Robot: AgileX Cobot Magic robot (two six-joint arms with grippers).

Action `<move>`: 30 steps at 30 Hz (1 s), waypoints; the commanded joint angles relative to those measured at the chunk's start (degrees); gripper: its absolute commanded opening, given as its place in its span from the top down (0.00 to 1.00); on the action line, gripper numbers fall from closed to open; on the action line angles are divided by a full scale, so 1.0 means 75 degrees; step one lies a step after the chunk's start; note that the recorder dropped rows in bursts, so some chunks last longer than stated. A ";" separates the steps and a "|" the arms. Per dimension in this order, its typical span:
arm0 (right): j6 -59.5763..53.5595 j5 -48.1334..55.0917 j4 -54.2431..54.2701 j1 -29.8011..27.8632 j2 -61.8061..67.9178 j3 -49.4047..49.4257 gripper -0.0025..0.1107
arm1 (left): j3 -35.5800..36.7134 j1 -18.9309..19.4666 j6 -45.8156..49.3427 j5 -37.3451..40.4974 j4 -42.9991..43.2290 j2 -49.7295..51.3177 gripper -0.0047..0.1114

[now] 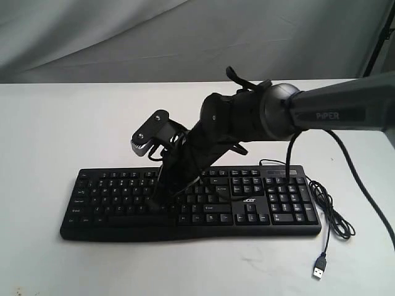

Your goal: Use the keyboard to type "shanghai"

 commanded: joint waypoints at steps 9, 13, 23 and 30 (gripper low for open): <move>-0.0069 -0.0055 0.0062 -0.0029 0.0156 0.0019 0.98 | 0.0013 -0.0049 -0.0021 -0.0046 0.0000 -0.0019 0.96; -0.0069 -0.0055 0.0117 -0.0013 0.0305 0.0019 0.98 | 0.0013 -0.0049 -0.0021 -0.0046 0.0000 -0.0019 0.96; 0.0001 0.0115 -0.0228 -0.0013 -0.0568 0.0019 0.98 | 0.0013 -0.0049 -0.0021 -0.0046 0.0000 -0.0019 0.96; 0.0272 0.0155 -0.0604 -0.0013 -0.1728 0.0019 0.98 | 0.0013 -0.0049 -0.0021 -0.0046 0.0000 -0.0019 0.96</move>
